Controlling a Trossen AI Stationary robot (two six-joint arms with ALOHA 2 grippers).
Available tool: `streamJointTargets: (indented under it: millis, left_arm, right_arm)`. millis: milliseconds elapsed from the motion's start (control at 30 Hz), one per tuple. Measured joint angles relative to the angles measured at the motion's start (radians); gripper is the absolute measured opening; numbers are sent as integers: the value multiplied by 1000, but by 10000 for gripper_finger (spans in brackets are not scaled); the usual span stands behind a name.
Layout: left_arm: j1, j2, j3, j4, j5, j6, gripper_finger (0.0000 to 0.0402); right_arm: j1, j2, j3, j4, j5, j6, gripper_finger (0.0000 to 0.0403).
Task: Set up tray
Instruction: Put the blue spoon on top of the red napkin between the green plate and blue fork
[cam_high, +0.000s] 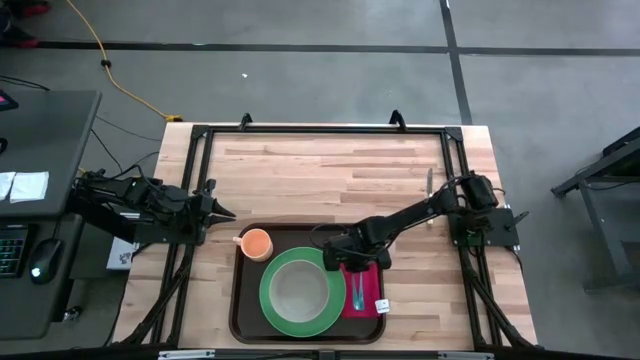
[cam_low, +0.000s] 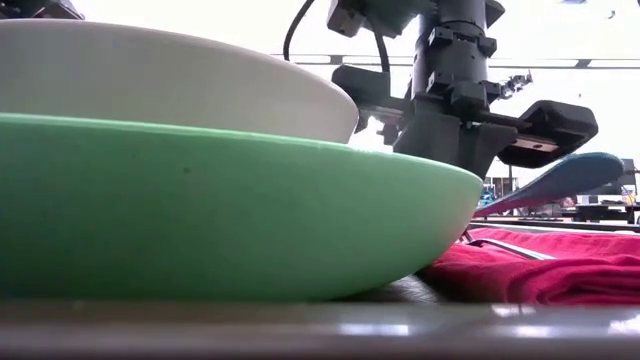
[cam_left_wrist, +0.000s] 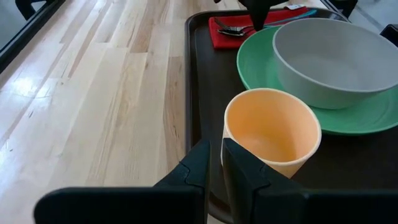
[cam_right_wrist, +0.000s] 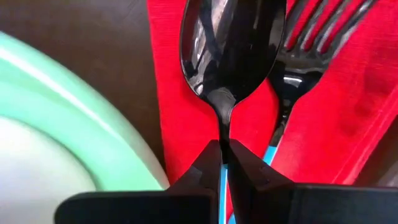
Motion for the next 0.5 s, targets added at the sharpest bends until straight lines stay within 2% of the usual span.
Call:
streamJointTargets:
  millis: [267,500]
  left_arm:
    - [0,0,0,1,0,0,74]
    - [0,0,0,0,0,0,74]
  right_arm:
    - [0,55,1,83,-48,4,0]
    - [-2,57,2,81,-49,8,0]
